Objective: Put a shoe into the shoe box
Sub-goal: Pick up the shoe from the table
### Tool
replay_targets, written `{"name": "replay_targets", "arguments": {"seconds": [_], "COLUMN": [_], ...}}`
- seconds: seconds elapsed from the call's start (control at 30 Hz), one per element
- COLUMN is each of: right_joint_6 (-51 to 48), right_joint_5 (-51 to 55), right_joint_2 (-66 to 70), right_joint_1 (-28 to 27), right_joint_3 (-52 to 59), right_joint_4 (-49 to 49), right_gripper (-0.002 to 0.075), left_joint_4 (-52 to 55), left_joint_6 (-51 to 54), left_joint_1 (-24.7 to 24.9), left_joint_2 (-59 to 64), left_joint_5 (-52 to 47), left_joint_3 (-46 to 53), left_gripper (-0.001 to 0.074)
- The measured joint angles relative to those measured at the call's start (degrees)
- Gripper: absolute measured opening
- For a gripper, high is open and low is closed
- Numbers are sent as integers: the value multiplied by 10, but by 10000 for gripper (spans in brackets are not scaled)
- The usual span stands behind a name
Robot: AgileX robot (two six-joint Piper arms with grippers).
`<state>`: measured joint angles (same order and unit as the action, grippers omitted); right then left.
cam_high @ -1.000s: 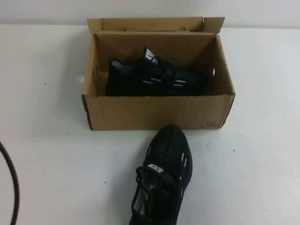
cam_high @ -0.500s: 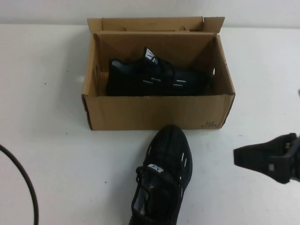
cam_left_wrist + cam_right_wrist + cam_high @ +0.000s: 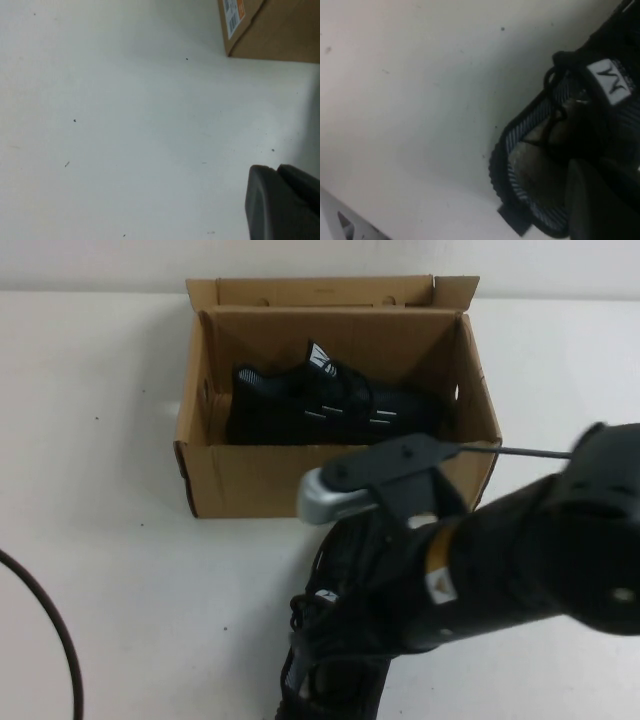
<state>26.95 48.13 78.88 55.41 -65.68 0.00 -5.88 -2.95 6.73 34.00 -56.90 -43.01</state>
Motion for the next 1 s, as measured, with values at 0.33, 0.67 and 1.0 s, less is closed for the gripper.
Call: {"name": "replay_targets", "arguments": {"seconds": [0.33,0.67,1.0], "right_joint_6": [68,136,155], "right_joint_5": [72,86,81], "right_joint_2": [175,230,264], "right_joint_1": [38,38,11], "right_joint_3": [-151,-176,-177], "right_joint_4": [-22,-20,-38], "right_gripper": [271,598,605], "left_joint_4": [0,0,0], "left_joint_6": [0,0,2], "left_joint_1": [0,11,28], "left_joint_2": [0,0,0], "left_joint_5": [-6,-14,-14], "left_joint_3": [0,0,0], "left_gripper": [-2,-2,-2]}}
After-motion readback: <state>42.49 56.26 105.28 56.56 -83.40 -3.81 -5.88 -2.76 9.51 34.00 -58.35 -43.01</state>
